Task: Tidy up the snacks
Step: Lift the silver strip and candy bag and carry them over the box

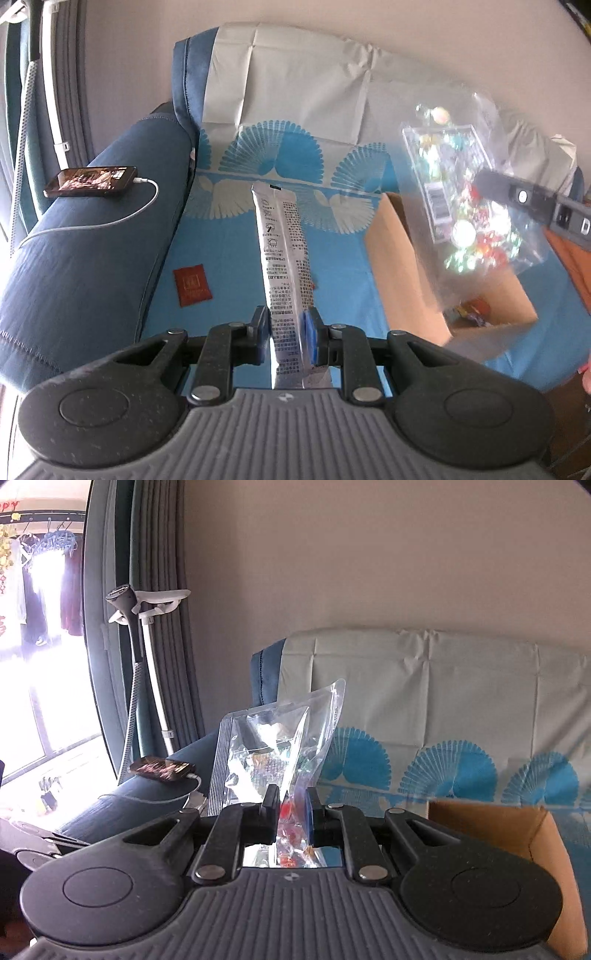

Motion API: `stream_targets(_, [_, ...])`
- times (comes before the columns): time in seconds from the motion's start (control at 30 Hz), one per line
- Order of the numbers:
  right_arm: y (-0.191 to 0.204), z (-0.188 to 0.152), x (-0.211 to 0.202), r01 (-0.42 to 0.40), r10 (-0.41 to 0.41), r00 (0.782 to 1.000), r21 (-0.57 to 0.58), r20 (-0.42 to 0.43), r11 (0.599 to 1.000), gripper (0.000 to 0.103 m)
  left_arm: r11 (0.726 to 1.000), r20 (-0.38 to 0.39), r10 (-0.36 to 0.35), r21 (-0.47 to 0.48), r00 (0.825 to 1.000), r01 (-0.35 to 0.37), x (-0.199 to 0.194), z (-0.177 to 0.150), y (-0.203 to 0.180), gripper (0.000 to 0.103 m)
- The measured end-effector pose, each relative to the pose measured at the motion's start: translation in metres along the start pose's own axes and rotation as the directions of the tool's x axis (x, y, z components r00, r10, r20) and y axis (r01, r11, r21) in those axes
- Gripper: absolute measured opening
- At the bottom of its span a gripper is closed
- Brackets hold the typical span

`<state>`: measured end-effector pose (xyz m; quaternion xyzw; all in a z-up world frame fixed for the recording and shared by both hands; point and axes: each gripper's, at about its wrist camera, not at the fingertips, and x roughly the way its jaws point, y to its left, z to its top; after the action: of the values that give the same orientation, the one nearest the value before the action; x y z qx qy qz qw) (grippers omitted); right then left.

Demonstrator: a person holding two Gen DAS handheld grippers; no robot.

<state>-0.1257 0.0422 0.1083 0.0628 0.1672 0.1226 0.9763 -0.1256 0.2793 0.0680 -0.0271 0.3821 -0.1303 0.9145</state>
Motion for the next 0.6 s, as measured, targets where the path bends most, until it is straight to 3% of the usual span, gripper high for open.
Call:
stream_targets(0.3, [0.021,-0.037,-0.043,0.014,-0.012,0.998,0.029,-0.066,0.999,0.015,0.999,0.035,-0.028,0.028,0.999,0.027,-0.039,-0.017,-0.014,0.023])
stream_targets(0.6, [0.028,-0.046,-0.056,0.03,-0.028,0.997,0.034,-0.071,0.999,0.015,0.999,0.064,-0.03,0.03,0.998,0.028,-0.053,-0.021,-0.013,0.023])
